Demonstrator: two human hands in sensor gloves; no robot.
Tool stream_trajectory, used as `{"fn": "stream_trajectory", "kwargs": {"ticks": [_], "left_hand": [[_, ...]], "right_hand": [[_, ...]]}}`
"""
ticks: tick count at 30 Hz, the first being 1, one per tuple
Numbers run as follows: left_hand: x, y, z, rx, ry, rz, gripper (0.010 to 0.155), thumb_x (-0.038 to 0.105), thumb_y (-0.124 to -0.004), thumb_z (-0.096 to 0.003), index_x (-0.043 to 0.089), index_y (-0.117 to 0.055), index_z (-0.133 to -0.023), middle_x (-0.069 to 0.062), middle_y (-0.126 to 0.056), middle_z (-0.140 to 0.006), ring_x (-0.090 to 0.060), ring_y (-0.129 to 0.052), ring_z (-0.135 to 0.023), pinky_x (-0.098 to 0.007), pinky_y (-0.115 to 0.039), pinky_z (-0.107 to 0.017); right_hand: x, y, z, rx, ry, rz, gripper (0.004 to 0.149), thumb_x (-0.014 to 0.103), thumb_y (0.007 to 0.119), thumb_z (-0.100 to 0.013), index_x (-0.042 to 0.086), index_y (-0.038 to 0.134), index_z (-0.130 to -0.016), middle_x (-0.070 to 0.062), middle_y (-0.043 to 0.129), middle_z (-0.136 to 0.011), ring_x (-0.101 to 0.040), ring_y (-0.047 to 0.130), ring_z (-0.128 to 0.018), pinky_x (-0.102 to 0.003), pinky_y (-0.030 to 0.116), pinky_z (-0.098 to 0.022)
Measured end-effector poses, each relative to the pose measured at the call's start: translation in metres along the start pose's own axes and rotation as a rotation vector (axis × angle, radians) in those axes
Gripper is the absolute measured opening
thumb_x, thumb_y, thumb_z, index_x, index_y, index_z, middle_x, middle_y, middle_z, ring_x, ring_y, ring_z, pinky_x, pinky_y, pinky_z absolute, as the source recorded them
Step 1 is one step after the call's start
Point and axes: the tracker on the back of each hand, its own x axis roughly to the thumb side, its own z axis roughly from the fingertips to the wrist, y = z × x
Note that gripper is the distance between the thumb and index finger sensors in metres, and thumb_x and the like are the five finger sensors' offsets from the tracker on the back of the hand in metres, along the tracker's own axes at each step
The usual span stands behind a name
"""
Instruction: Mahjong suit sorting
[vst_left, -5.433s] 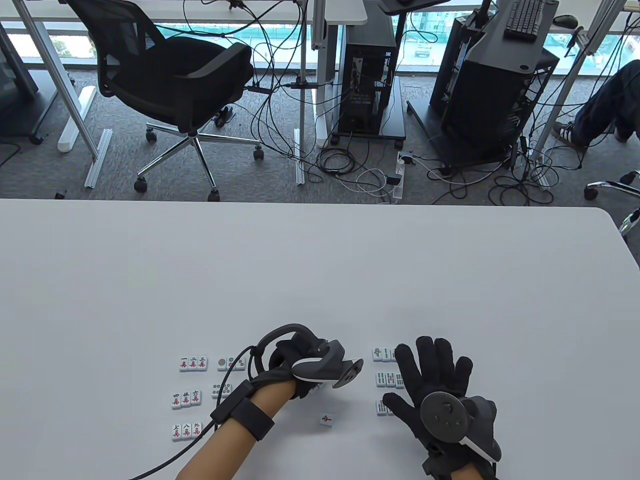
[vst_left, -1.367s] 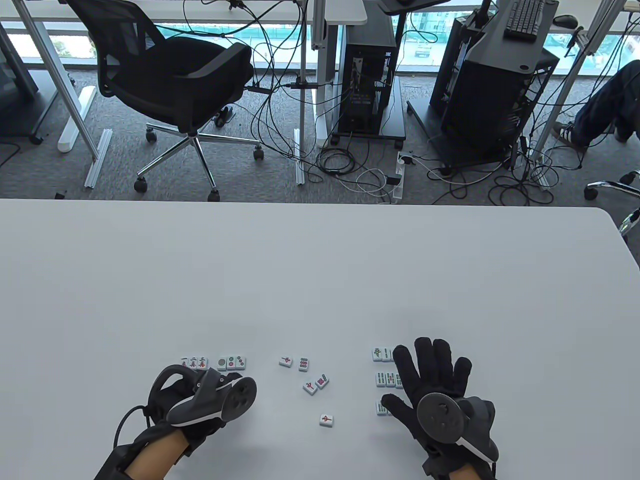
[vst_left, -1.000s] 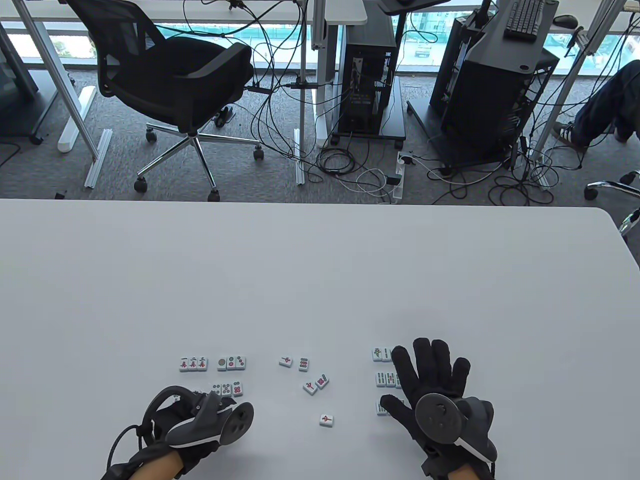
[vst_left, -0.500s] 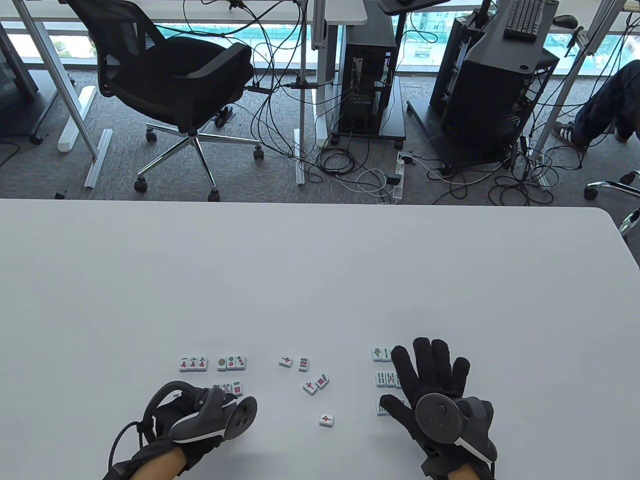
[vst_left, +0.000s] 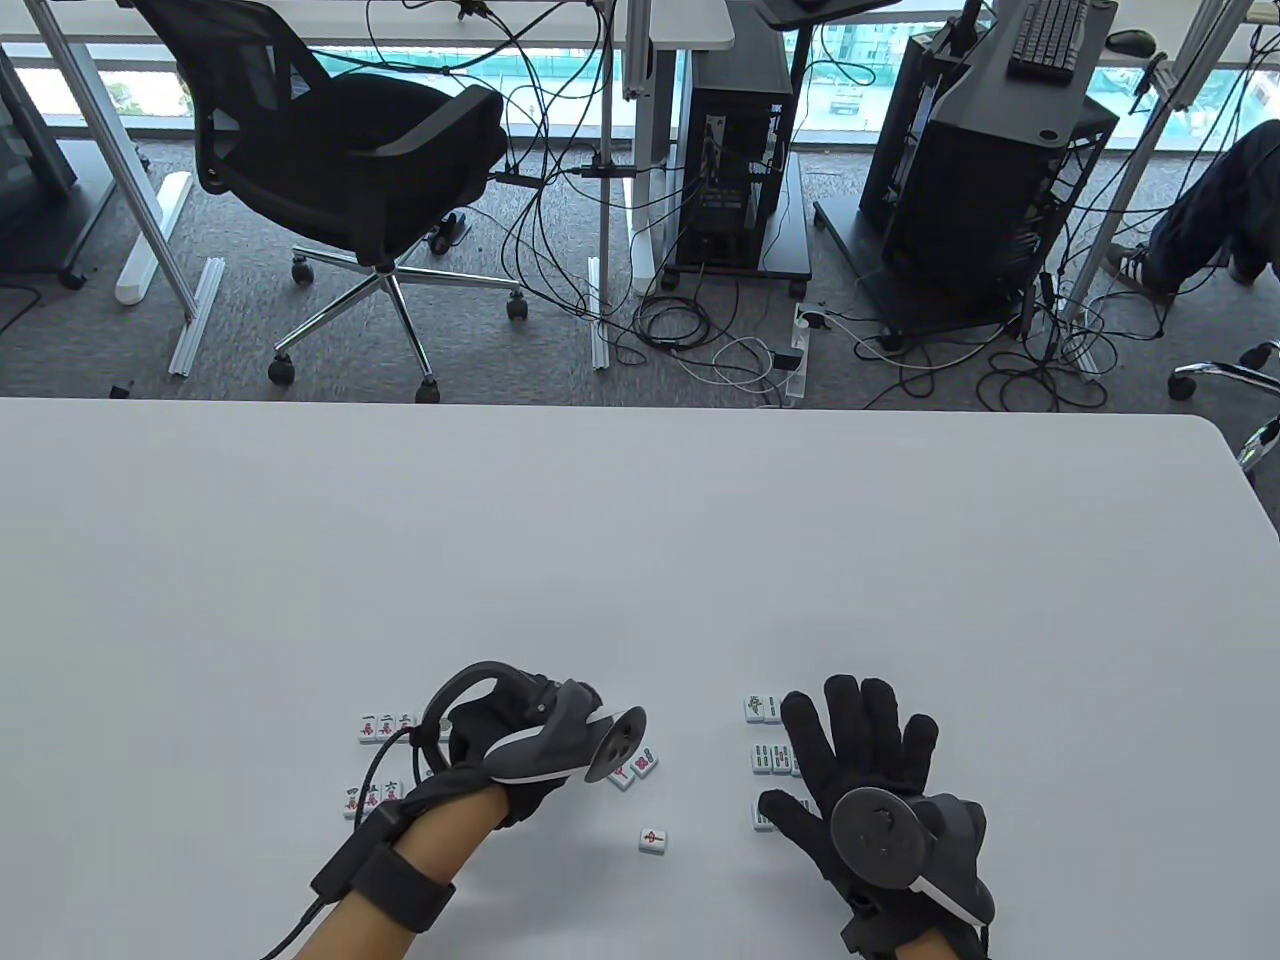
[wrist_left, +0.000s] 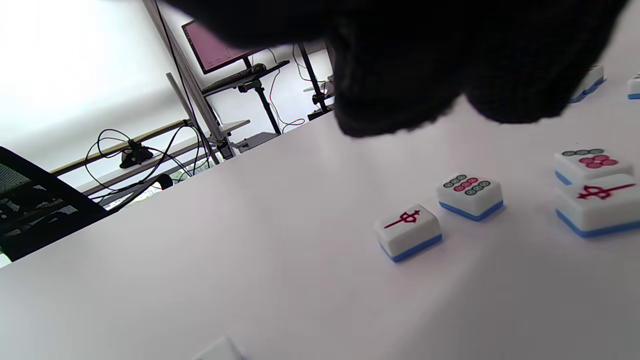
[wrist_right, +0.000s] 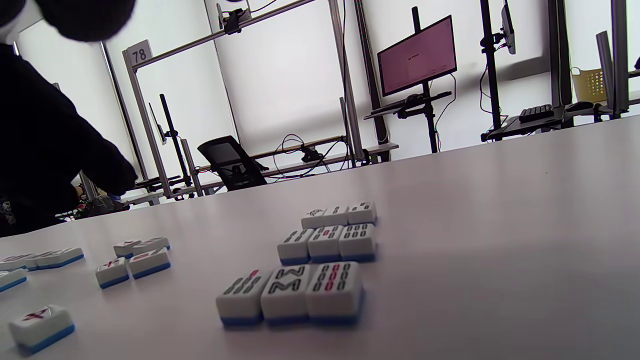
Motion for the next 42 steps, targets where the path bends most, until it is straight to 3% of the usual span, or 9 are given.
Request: {"fn": "stream_trajectory", "kwargs": {"ticks": [10, 21, 26, 31, 36, 42], "left_hand": [[0.024, -0.026, -0.038, -0.147, -0.033, -0.043, 0.063, 0.055, -0.089, -0.0261, 0.028, -0.084, -0.082, 0.017, -0.1, -0.032, -0.007, -0.093, -0.006, -0.03, -0.083, -0.015], [0.026, -0.036, -0.041, -0.14, -0.03, -0.017, 0.057, 0.052, -0.089, -0.0283, 0.022, -0.087, -0.076, 0.018, -0.099, -0.029, -0.006, -0.091, -0.003, -0.029, -0.083, -0.011], [0.011, -0.021, -0.02, -0.055, -0.012, 0.032, 0.059, 0.053, -0.089, -0.0279, 0.02, -0.087, -0.077, 0.018, -0.099, -0.028, -0.006, -0.091, -0.003, -0.029, -0.083, -0.011], [-0.011, -0.011, 0.019, -0.018, -0.005, 0.115, 0.06, 0.053, -0.089, -0.028, 0.019, -0.087, -0.077, 0.018, -0.099, -0.028, -0.006, -0.092, -0.003, -0.029, -0.083, -0.011], [-0.024, -0.022, 0.058, 0.0, 0.022, 0.171, 0.061, 0.053, -0.089, -0.0277, 0.017, -0.087, -0.076, 0.018, -0.099, -0.028, -0.006, -0.091, -0.002, -0.029, -0.083, -0.01], [-0.025, -0.045, 0.091, -0.091, 0.031, 0.17, 0.061, 0.054, -0.089, -0.0277, 0.016, -0.088, -0.076, 0.018, -0.099, -0.027, -0.006, -0.091, -0.001, -0.029, -0.083, -0.009]], "right_hand": [[0.0, -0.001, 0.0, -0.006, -0.002, -0.017, 0.081, 0.064, 0.059, -0.048, 0.036, 0.017, -0.11, -0.012, 0.009, -0.119, -0.043, 0.003, -0.105, -0.073, 0.012, -0.07], [0.0, -0.001, 0.001, -0.005, -0.001, -0.014, 0.081, 0.064, 0.059, -0.047, 0.036, 0.017, -0.11, -0.012, 0.009, -0.119, -0.043, 0.003, -0.105, -0.073, 0.012, -0.07], [-0.002, -0.001, 0.001, -0.008, 0.004, -0.014, 0.08, 0.064, 0.059, -0.047, 0.036, 0.017, -0.11, -0.013, 0.009, -0.118, -0.043, 0.003, -0.105, -0.073, 0.012, -0.07], [-0.002, 0.0, 0.0, 0.0, 0.005, 0.001, 0.08, 0.064, 0.059, -0.048, 0.035, 0.017, -0.11, -0.013, 0.009, -0.118, -0.044, 0.003, -0.105, -0.073, 0.013, -0.07], [-0.002, 0.0, 0.0, -0.002, 0.009, 0.006, 0.081, 0.064, 0.059, -0.047, 0.035, 0.017, -0.11, -0.013, 0.009, -0.118, -0.044, 0.003, -0.104, -0.073, 0.013, -0.07], [-0.002, 0.0, 0.001, -0.001, 0.013, 0.014, 0.08, 0.064, 0.059, -0.047, 0.035, 0.018, -0.11, -0.013, 0.01, -0.118, -0.044, 0.004, -0.104, -0.073, 0.013, -0.07]]}}
